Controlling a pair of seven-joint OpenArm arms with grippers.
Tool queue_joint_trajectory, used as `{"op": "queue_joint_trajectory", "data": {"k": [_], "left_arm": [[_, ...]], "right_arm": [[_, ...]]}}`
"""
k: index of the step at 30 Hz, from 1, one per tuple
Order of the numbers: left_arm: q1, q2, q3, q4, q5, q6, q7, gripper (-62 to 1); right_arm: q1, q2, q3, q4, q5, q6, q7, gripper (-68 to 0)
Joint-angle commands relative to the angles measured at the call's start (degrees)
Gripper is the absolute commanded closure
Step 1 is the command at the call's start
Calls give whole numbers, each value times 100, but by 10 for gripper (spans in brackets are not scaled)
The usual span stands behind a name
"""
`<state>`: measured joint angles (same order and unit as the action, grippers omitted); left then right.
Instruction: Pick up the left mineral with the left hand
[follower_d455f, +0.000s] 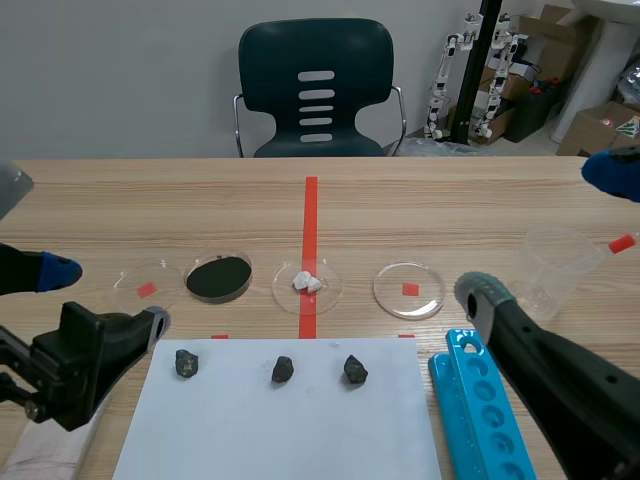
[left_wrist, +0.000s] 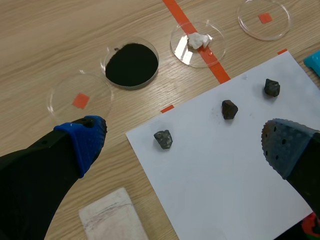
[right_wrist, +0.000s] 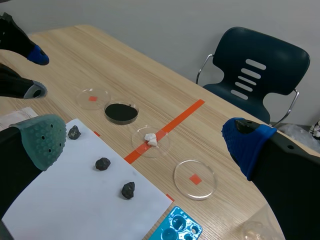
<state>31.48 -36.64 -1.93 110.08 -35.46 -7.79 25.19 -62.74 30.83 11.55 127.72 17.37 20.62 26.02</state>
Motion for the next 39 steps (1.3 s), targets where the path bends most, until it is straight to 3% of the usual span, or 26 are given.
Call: {"op": "queue_joint_trajectory", "data": {"k": [1,8,17,26,30,35,39], "left_arm": [[-160,177,68,55,-7,24,136,-623],[-874,745,173,-238,232,417,1158,-623],[-1718,1434,173,-1143,741,562,1991,-623],[-2251,1921,424,-1945,1357,728,2135,-623],[-2361,2072,664,-2124,1676,986,2135,-623],[-2374,2194,1104,-2131,1720,1023,2017,-623],[-2376,2288,1425,-2131,2041,1360,1987,-623]], "right_arm": [[-13,26,39,68,63,4,61,-679],[-13,26,39,68,63,4,15,-679],[-13,26,39,68,63,4,-2,-679],[-13,26,39,68,63,4,0,-679],[-13,26,39,68,66,4,0,-679],[-13,26,39,68,66,4,0,-679],[-13,26,39,68,66,4,0,-679]]}}
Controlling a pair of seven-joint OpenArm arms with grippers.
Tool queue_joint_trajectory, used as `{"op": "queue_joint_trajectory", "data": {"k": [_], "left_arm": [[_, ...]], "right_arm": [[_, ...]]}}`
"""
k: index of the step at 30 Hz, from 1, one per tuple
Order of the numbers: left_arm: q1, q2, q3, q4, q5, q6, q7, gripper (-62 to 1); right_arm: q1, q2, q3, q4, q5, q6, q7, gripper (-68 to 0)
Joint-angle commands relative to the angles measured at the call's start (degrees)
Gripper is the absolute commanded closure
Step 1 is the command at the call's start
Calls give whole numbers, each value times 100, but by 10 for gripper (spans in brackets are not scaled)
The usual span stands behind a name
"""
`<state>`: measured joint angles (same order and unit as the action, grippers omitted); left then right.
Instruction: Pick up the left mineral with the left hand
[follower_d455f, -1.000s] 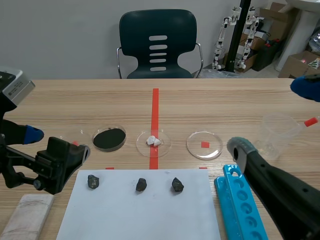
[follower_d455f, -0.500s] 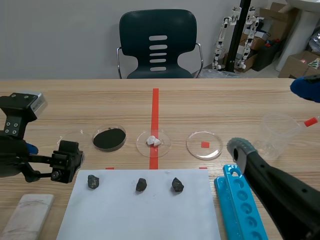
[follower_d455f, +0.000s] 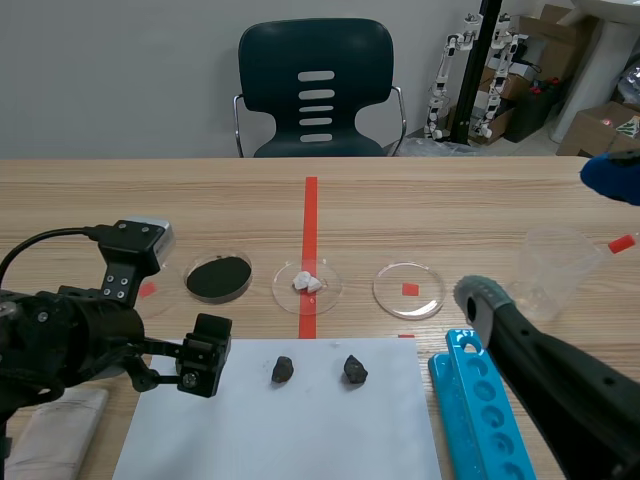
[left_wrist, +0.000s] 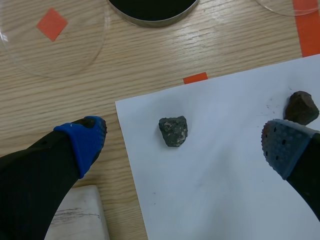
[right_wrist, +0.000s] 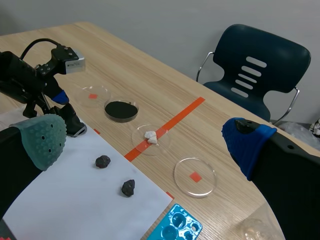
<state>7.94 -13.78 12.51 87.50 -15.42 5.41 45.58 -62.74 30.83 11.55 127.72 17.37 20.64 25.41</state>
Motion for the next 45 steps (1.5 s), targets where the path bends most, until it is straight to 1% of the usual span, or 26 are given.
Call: {"op": "queue_joint_trajectory", "data": {"k": [1,7,12,19,25,32,34,37,39,43,44,45], "left_arm": [[-24,31,59,127,133,107,-52,-623],[-70,181,258,120,527,308,42,-623],[-271,315,326,-153,697,420,262,-623],[-726,472,328,-800,761,435,599,-623],[-1001,619,328,-1200,826,435,896,-623],[-1161,763,328,-1257,975,426,1163,-623],[-1180,804,328,-1257,1069,420,1257,-623],[-1193,837,328,-1257,1099,404,1349,-623],[-1198,870,328,-1257,1189,387,1419,-623],[-1237,938,348,-1257,1209,304,1495,-623],[-1259,946,372,-1257,1213,297,1537,-618],[-1274,946,391,-1257,1226,295,1572,-585]], "right_arm": [[-13,26,39,68,66,2,61,-679],[-13,26,39,68,66,2,61,-679],[-13,26,39,68,66,2,61,-679],[-13,26,39,68,66,2,63,-679],[-13,26,39,68,66,2,61,-679],[-13,26,39,68,66,2,61,-679],[-13,26,39,68,63,2,61,-679],[-13,26,39,68,63,2,61,-679],[-13,26,39,68,63,2,61,-679],[-13,26,39,68,66,2,63,-679],[-13,26,39,68,66,2,63,-679],[-13,26,39,68,63,2,61,-679]]}}
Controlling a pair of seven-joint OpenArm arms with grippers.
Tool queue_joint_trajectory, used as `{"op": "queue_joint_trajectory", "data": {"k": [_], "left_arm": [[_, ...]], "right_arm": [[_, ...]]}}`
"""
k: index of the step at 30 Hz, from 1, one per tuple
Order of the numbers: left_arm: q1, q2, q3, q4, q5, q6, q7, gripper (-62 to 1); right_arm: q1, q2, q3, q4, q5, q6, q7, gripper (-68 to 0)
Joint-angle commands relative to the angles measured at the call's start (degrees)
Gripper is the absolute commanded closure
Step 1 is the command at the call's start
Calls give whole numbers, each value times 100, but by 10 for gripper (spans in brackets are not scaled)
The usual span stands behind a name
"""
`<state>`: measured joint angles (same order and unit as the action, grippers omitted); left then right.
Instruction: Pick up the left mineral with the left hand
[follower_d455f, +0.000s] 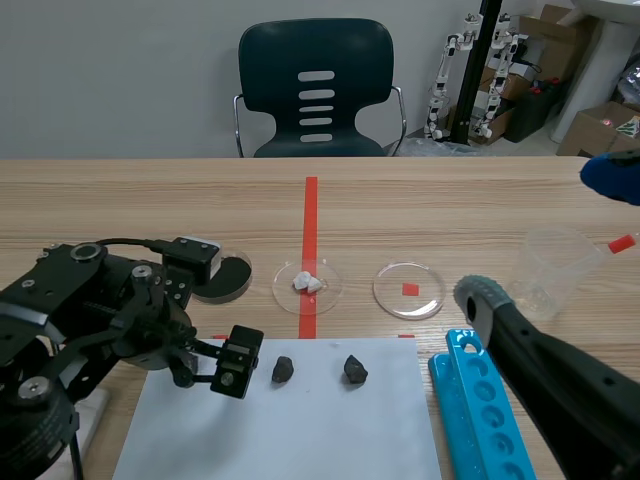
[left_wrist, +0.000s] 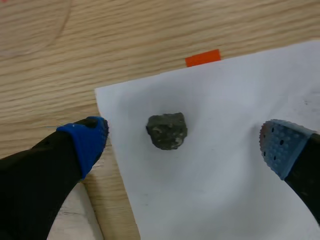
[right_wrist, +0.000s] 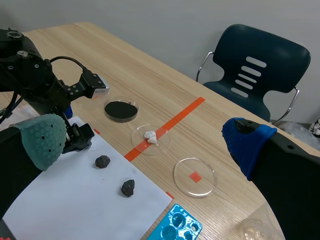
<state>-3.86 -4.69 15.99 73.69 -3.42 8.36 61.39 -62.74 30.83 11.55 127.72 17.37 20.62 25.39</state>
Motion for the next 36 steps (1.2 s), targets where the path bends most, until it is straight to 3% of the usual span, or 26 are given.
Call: {"op": "queue_joint_trajectory", "data": {"k": [1,3,5,17,24,29,36], "left_arm": [[-107,42,57,125,26,0,0,-542],[-109,72,72,122,28,0,9,-459],[-109,85,72,118,28,2,17,-417],[-205,87,72,-525,-20,11,-129,-417],[-205,85,72,-544,-20,11,-157,-414],[-203,85,72,-544,-20,9,-131,-290],[-203,83,72,-544,-17,9,-87,-278]], "right_arm": [[-13,26,39,68,63,4,63,-679],[-13,26,39,68,63,4,63,-679],[-13,26,39,68,63,4,63,-679],[-13,26,39,68,63,4,63,-679],[-13,26,39,68,63,4,63,-679],[-13,26,39,68,63,4,63,-679],[-13,26,39,68,63,4,63,-679]]}}
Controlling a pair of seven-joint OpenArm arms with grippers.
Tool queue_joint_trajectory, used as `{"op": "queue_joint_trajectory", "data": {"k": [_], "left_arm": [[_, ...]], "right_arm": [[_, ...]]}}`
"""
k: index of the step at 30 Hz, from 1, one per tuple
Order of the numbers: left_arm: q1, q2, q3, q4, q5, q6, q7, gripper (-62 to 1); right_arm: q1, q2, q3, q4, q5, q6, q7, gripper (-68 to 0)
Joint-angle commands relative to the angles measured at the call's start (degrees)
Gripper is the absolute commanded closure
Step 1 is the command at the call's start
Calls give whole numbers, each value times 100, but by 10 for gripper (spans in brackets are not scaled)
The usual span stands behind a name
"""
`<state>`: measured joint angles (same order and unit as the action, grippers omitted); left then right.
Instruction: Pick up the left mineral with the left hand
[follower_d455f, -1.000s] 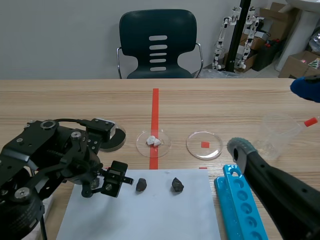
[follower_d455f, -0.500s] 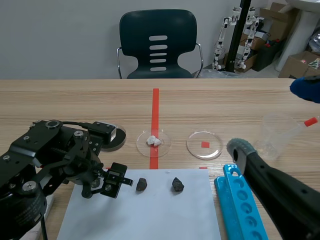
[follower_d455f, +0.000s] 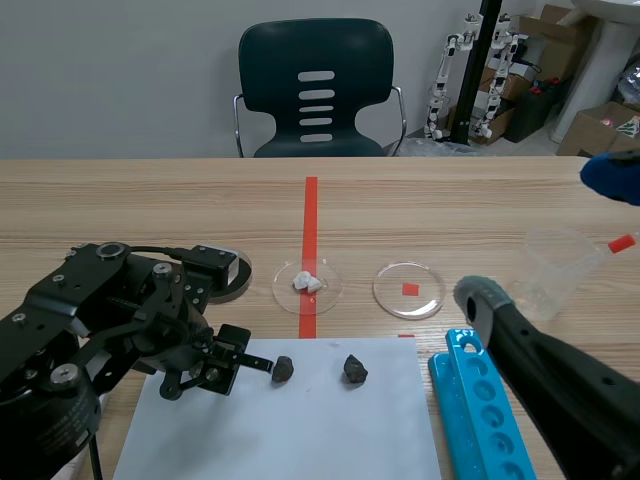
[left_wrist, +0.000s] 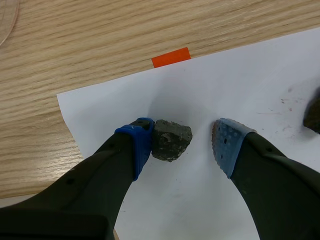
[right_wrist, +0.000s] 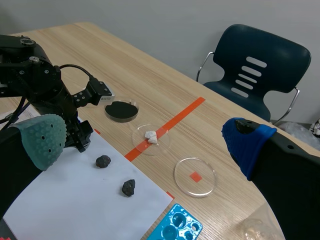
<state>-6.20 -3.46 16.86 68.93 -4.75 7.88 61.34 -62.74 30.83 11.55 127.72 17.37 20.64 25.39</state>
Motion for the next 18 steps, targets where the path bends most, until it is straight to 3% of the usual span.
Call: {"op": "queue_joint_trajectory", "data": {"k": [1,5,13,18], "left_arm": [[31,-39,-15,-68,116,57,-83,-252],[33,-39,-15,-68,116,57,-87,-125],[52,-57,-15,-48,98,57,-212,-126],[247,-214,-22,297,-44,57,-710,-126]], "right_arm": [[-13,26,39,68,63,2,63,-679],[-13,26,39,68,63,2,63,-679],[-13,26,39,68,63,2,63,-679],[-13,26,39,68,63,2,59,-679]]}}
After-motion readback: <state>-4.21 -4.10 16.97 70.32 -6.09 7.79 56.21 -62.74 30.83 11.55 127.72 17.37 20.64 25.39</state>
